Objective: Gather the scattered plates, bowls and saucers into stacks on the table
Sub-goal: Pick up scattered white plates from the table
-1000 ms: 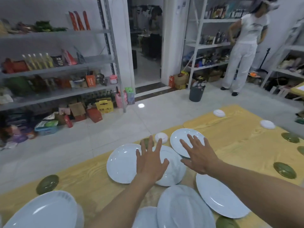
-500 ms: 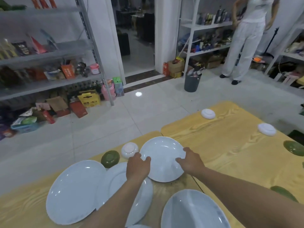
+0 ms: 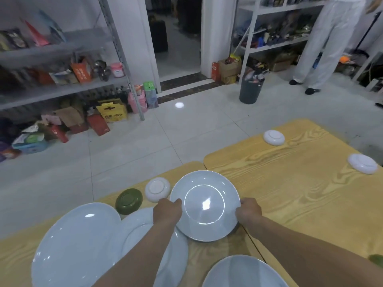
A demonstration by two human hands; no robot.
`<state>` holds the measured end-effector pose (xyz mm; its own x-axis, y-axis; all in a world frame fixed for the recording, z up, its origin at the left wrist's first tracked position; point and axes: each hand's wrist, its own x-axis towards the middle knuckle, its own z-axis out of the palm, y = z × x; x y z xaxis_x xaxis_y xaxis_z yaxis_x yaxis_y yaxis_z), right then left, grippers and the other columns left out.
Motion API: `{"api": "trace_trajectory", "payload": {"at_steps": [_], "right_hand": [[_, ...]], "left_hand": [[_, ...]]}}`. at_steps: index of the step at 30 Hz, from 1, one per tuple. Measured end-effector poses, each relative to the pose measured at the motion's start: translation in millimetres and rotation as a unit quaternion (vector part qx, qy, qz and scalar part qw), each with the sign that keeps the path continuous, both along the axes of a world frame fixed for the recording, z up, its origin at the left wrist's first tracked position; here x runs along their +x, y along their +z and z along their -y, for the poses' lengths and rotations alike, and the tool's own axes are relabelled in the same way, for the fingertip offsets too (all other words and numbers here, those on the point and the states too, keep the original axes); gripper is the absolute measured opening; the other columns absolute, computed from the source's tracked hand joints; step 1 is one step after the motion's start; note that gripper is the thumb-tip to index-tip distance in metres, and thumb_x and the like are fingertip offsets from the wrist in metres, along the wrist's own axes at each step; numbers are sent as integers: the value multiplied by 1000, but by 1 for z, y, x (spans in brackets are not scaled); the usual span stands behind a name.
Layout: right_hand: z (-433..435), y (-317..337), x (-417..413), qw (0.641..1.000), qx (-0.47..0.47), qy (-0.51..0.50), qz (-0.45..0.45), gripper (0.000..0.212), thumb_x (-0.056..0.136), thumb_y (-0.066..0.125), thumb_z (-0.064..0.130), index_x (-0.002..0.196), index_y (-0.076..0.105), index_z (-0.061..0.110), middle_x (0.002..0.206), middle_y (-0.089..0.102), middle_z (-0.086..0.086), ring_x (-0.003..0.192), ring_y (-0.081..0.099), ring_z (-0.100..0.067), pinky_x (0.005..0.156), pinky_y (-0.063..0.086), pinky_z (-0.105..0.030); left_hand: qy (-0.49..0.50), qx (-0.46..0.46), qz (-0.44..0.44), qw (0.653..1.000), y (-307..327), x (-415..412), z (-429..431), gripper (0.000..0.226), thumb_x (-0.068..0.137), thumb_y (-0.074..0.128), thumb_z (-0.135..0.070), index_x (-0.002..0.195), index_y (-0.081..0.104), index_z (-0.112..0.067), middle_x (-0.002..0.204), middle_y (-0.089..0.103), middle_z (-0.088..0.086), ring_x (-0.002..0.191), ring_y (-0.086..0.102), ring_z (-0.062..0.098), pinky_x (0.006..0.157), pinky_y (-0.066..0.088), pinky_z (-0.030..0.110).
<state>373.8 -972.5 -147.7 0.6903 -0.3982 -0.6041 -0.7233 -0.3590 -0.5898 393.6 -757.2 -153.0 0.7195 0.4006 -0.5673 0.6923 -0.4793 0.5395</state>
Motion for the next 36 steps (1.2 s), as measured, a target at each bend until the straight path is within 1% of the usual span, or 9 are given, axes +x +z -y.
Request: {"api": "trace_trajectory", "payload": {"at_steps": [4, 13, 16, 19, 23, 26, 30, 34, 36], "right_hand": [[0, 8, -2, 1000, -9, -8, 24, 26, 80, 48, -3, 94, 69, 1, 92, 68, -17, 83, 67, -32, 69, 58, -39], [-56, 80, -18, 995, 8, 24, 95, 32, 79, 46, -4, 100, 70, 1, 98, 71, -15, 98, 67, -35, 83, 59, -46], [-100, 99, -37, 993, 18, 40, 110, 33, 79, 44, -5, 100, 69, 0, 100, 70, -17, 84, 68, -33, 82, 57, -46], [-153, 108, -58, 991, 31, 64, 117, 35, 71, 43, -3, 94, 69, -1, 97, 72, -19, 68, 57, -23, 77, 58, -50], [-239, 116, -97, 985, 53, 105, 130, 31, 68, 48, 2, 88, 71, 4, 94, 72, -15, 84, 71, -32, 77, 60, -46], [-310, 118, -132, 980, 58, 136, 132, 29, 72, 48, 2, 93, 68, 1, 95, 70, -17, 85, 69, -32, 78, 60, -42], [-404, 117, -178, 973, 46, 189, 121, 20, 78, 44, 0, 85, 63, -2, 85, 62, -13, 71, 55, -29, 63, 49, -31], [-483, 112, -226, 963, 46, 243, 109, 12, 78, 42, -3, 72, 50, 4, 75, 48, -9, 65, 38, -23, 54, 32, -25], [-512, 106, -245, 957, 48, 268, 100, 17, 80, 43, -2, 80, 60, -2, 77, 50, -8, 64, 38, -21, 51, 30, -25]], "left_hand": [[34, -12, 13, 999, 9, -1, -5, 31, 85, 59, -31, 99, 63, -4, 87, 65, 8, 86, 61, 28, 71, 47, 30], [103, -29, 82, 991, 70, -34, -58, 23, 90, 54, -26, 78, 57, -6, 71, 55, 3, 65, 51, 20, 60, 39, 28], [135, -14, 108, 985, 96, -60, -102, 25, 88, 55, -23, 69, 54, -9, 69, 54, 3, 59, 46, 16, 54, 34, 27], [157, -12, 133, 979, 114, -92, -160, 20, 85, 59, -24, 81, 63, -4, 77, 62, 8, 67, 54, 25, 59, 39, 27], [195, -7, 157, 968, 131, -148, -250, 23, 84, 63, -25, 74, 62, -5, 78, 65, 11, 73, 61, 31, 65, 48, 31], [223, 7, 161, 961, 134, -197, -320, 25, 85, 59, -24, 86, 65, 0, 90, 68, 15, 81, 63, 34, 66, 45, 31], [254, 34, 163, 953, 134, -260, -406, 22, 89, 53, -22, 77, 55, -4, 86, 63, 13, 84, 59, 32, 71, 46, 33], [266, 76, 128, 952, 129, -318, -481, 30, 91, 48, -24, 93, 66, 0, 92, 68, 12, 79, 58, 30, 63, 42, 30], [276, 90, 106, 951, 124, -343, -508, 33, 92, 47, -26, 99, 66, 0, 95, 68, 13, 82, 59, 30, 66, 44, 32]]}}
